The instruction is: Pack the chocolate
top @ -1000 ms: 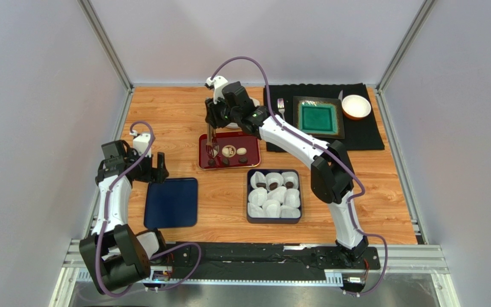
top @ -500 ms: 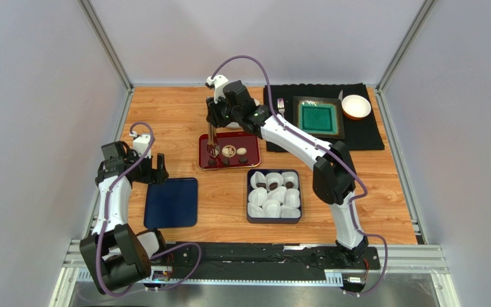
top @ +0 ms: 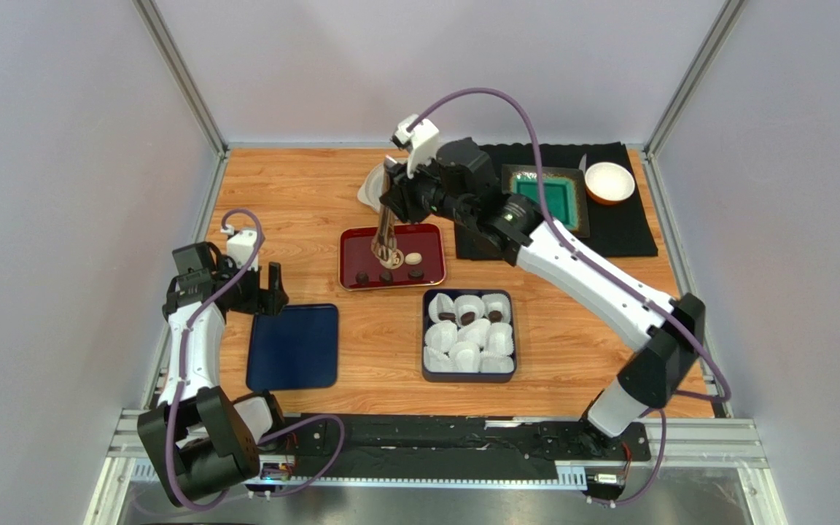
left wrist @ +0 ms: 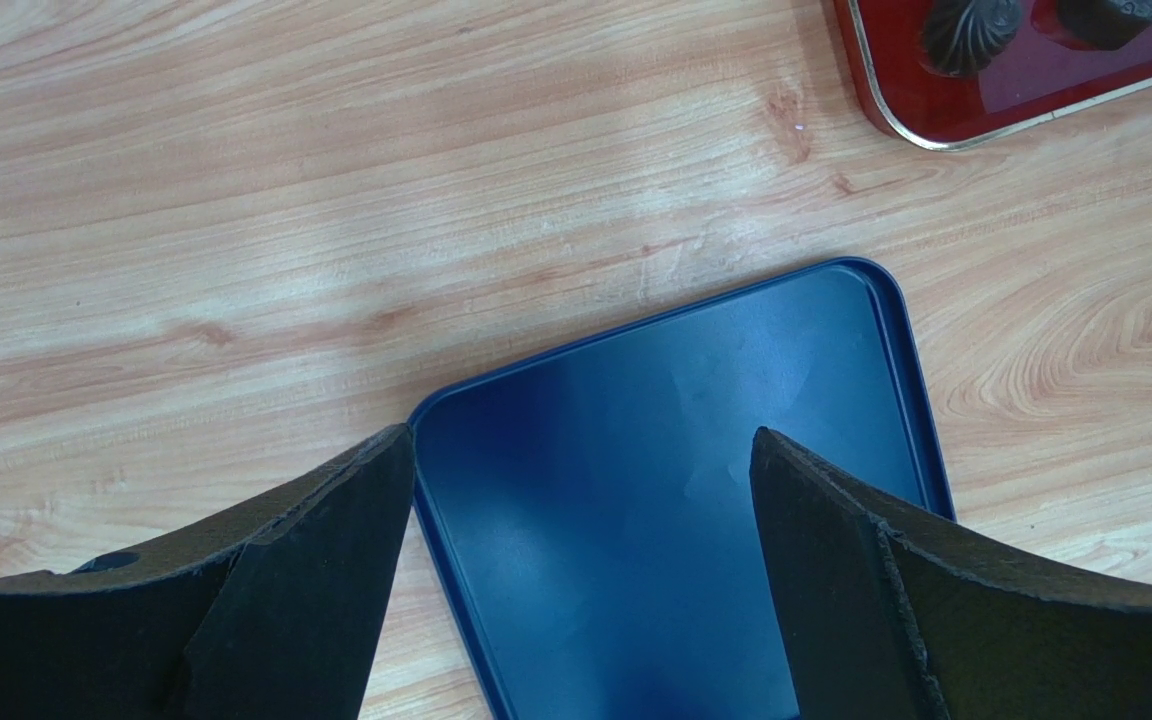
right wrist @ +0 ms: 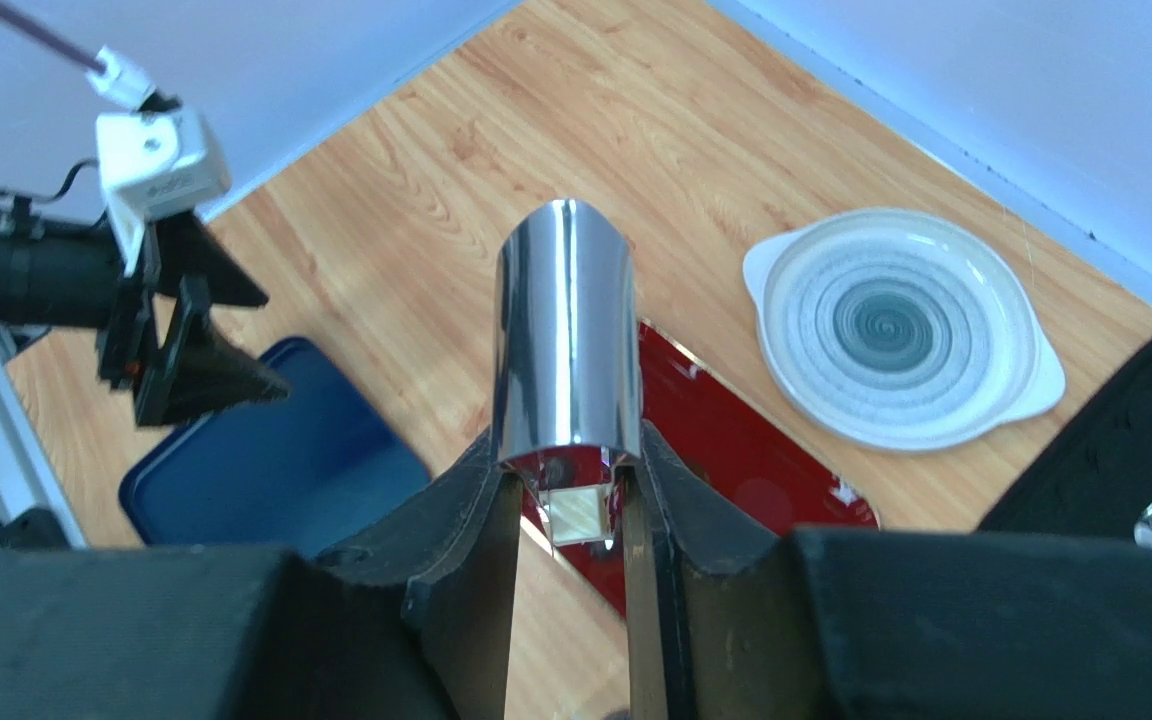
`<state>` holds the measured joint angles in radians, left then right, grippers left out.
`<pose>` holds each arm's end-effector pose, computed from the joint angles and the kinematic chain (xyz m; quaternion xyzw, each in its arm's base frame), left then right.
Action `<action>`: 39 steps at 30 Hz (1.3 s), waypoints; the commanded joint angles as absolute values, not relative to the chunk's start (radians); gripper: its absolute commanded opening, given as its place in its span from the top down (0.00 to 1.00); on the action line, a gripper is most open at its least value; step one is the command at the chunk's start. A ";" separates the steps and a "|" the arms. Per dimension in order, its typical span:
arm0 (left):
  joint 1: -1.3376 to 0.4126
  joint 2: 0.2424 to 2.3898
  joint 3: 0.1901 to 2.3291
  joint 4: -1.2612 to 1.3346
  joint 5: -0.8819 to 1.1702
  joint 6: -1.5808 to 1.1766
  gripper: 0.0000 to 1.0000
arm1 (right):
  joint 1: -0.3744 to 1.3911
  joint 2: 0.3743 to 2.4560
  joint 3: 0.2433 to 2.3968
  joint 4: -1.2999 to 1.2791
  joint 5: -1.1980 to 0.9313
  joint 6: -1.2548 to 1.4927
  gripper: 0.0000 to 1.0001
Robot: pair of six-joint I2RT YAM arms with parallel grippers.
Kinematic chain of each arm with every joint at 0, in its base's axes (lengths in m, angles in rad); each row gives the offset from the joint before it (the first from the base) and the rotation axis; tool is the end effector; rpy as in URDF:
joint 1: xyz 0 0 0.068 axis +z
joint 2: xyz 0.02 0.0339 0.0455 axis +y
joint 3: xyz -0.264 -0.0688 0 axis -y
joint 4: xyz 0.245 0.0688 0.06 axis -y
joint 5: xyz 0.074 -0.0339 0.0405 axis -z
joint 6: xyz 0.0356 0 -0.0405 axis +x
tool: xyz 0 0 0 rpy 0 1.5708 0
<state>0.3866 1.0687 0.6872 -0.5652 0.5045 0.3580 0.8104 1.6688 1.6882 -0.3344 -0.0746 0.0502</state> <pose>0.1955 0.0610 0.2240 0.0634 0.9226 -0.1131 0.3633 0.2694 0.2871 0.4070 -0.3204 0.7429 0.2723 0.5209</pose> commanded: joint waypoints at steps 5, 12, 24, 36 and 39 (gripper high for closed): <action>0.396 1.040 0.713 -0.584 0.528 0.376 0.09 | 0.851 1.388 1.415 -0.393 0.000 0.051 0.86; 0.396 1.032 0.716 -0.592 0.538 0.367 0.09 | 0.873 1.192 1.281 -0.445 0.054 0.117 0.86; 0.397 1.032 0.723 -0.601 0.551 0.364 0.09 | 0.922 1.095 1.169 -0.502 0.072 0.181 0.86; 0.396 1.026 0.715 -0.600 0.546 0.371 0.09 | 0.933 1.127 1.141 -0.465 0.110 0.179 0.80; 0.396 1.026 0.712 -0.598 0.546 0.371 0.09 | 0.933 1.134 1.135 -0.448 0.113 0.179 0.77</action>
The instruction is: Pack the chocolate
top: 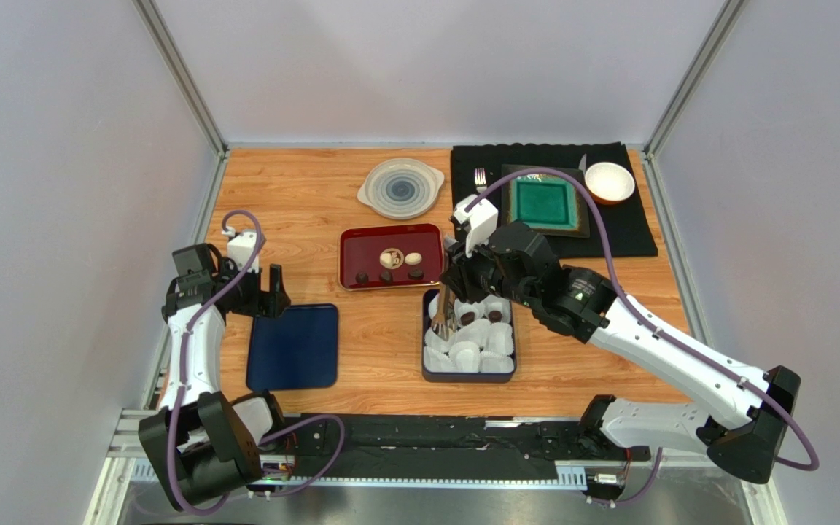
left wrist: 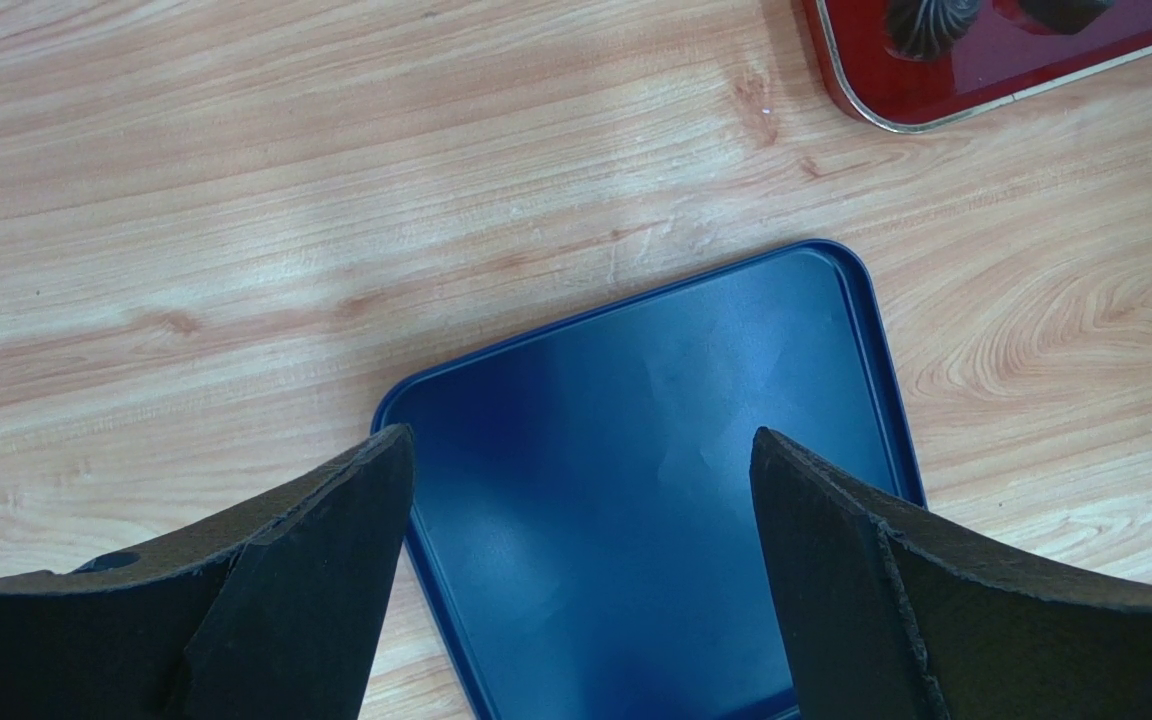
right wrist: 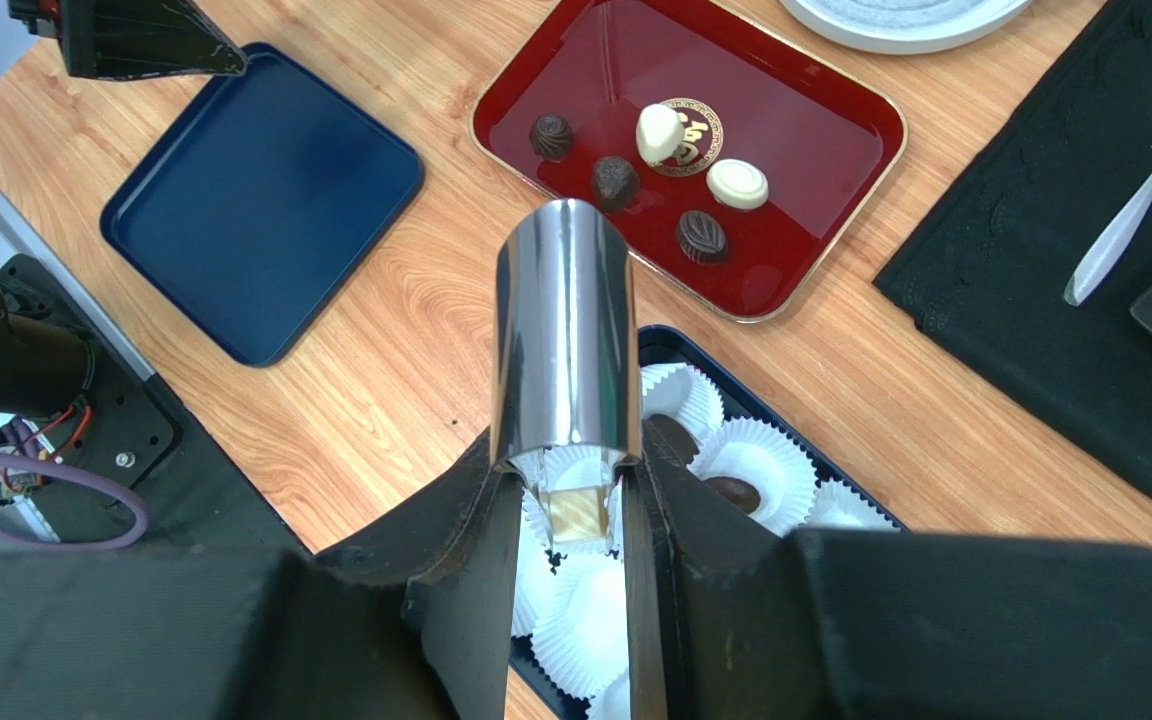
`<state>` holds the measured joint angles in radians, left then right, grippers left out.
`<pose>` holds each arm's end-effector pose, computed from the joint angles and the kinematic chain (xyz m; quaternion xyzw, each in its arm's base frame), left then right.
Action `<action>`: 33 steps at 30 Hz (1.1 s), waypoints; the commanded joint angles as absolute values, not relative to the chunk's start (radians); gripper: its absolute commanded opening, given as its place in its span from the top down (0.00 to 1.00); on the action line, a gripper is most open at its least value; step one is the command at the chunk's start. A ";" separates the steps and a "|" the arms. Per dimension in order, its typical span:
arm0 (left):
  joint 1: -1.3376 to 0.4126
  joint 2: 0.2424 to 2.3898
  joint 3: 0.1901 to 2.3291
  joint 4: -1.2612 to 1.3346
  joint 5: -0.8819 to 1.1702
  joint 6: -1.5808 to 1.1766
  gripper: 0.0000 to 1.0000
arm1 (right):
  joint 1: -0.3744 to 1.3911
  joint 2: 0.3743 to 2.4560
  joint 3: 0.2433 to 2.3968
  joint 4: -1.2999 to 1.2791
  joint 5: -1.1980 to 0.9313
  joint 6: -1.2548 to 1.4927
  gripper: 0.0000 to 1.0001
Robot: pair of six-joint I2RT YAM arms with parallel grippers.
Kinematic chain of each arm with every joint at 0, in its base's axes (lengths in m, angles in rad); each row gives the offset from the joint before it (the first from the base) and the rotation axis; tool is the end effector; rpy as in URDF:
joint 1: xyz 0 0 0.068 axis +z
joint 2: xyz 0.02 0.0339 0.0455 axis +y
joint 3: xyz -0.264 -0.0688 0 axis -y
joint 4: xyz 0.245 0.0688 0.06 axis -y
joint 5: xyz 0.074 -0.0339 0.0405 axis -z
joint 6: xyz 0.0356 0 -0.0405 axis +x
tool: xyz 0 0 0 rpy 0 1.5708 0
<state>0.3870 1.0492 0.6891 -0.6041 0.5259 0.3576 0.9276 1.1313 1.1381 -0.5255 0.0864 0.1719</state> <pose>0.1907 0.0584 0.2261 0.0641 0.9226 -0.1262 0.3589 0.1508 0.1961 0.3598 -0.2986 0.8110 0.2303 0.4472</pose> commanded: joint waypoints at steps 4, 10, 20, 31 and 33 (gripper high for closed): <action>0.397 1.026 0.712 -0.597 0.545 0.374 0.09 | 0.933 1.141 1.137 -0.434 0.120 0.178 0.74; 0.397 1.025 0.712 -0.598 0.541 0.376 0.09 | 0.931 1.150 1.143 -0.426 0.121 0.179 0.69; 0.396 1.022 0.713 -0.598 0.540 0.376 0.09 | 0.933 1.147 1.141 -0.430 0.121 0.183 0.64; 0.396 1.019 0.715 -0.600 0.538 0.377 0.09 | 0.933 1.160 1.213 -0.428 0.129 0.140 0.67; 0.397 1.019 0.713 -0.600 0.538 0.376 0.09 | 0.933 1.181 1.258 -0.414 0.135 0.124 0.68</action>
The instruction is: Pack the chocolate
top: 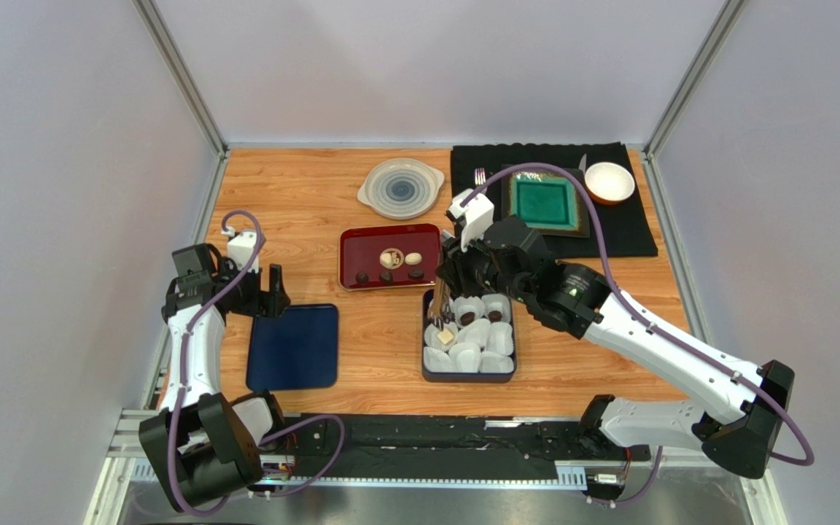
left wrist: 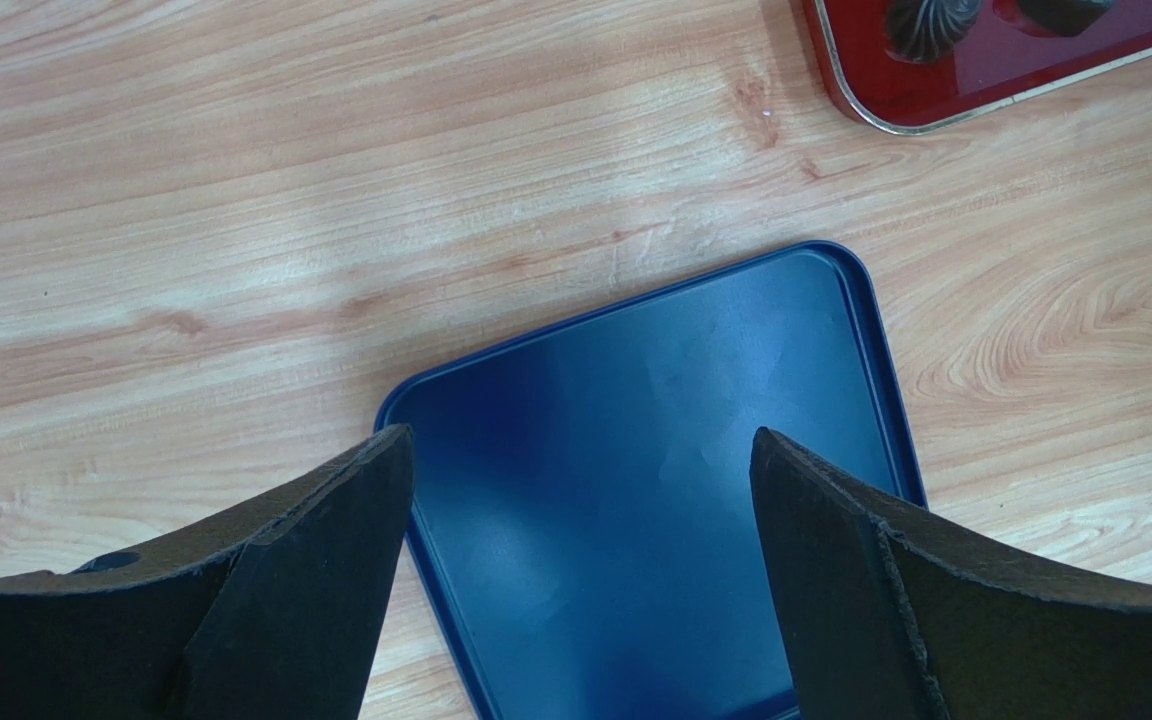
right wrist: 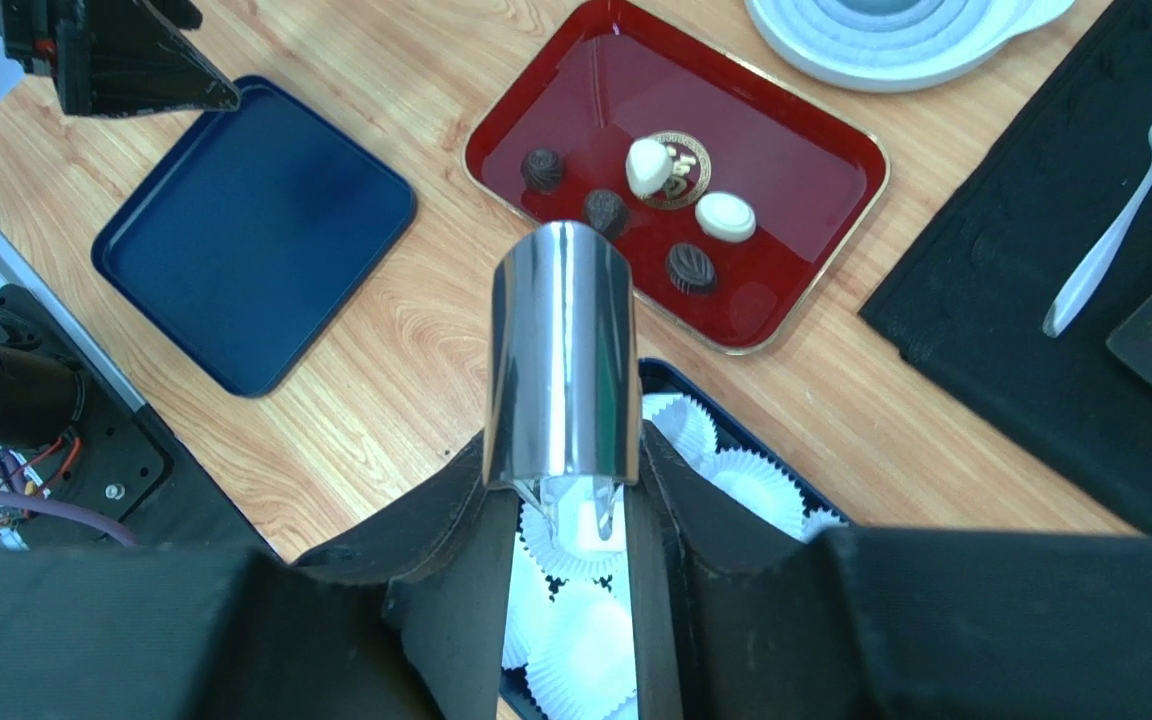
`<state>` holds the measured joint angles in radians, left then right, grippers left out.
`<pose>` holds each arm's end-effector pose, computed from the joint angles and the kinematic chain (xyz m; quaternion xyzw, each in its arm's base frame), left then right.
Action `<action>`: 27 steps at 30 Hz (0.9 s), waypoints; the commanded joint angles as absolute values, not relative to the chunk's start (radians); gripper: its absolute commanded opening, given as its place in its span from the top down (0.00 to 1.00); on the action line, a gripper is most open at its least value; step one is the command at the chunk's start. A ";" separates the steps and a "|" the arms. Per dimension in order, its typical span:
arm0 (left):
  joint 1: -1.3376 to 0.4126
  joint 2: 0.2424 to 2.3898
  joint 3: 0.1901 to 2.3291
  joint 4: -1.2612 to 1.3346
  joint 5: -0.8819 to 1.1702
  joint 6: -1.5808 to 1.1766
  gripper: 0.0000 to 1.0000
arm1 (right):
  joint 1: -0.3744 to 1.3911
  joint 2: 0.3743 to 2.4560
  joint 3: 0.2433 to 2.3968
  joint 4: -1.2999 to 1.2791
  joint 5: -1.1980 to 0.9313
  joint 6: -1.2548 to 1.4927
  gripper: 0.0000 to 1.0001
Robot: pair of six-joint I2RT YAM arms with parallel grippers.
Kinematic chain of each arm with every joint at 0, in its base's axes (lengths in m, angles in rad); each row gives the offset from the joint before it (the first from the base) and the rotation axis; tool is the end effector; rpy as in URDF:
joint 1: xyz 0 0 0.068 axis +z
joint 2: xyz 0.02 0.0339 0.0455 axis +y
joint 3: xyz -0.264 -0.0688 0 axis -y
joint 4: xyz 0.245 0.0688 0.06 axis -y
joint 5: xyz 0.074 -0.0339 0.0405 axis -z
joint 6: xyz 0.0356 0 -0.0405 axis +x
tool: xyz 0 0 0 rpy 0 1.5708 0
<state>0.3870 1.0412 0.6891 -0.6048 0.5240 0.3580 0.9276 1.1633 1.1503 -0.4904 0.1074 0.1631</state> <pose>0.1898 0.0581 0.2275 0.0649 0.9218 -0.1238 0.3617 0.1572 0.2033 0.3599 -0.2953 0.8078 0.2240 0.4583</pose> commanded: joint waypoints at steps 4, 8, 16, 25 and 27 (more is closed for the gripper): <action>0.397 1.020 0.710 -0.600 0.545 0.373 0.09 | 0.931 1.267 1.360 -0.399 0.138 0.077 0.69; 0.397 1.020 0.709 -0.600 0.545 0.373 0.09 | 0.930 1.383 1.468 -0.390 0.127 0.029 0.69; 0.397 1.020 0.699 -0.592 0.535 0.385 0.09 | 0.864 1.620 1.649 -0.333 0.068 0.031 0.67; 0.399 1.035 0.689 -0.580 0.546 0.382 0.09 | 0.793 1.831 1.819 -0.310 0.015 0.071 0.64; 0.403 1.039 0.689 -0.578 0.546 0.385 0.09 | 0.782 1.874 1.847 -0.307 -0.015 0.080 0.63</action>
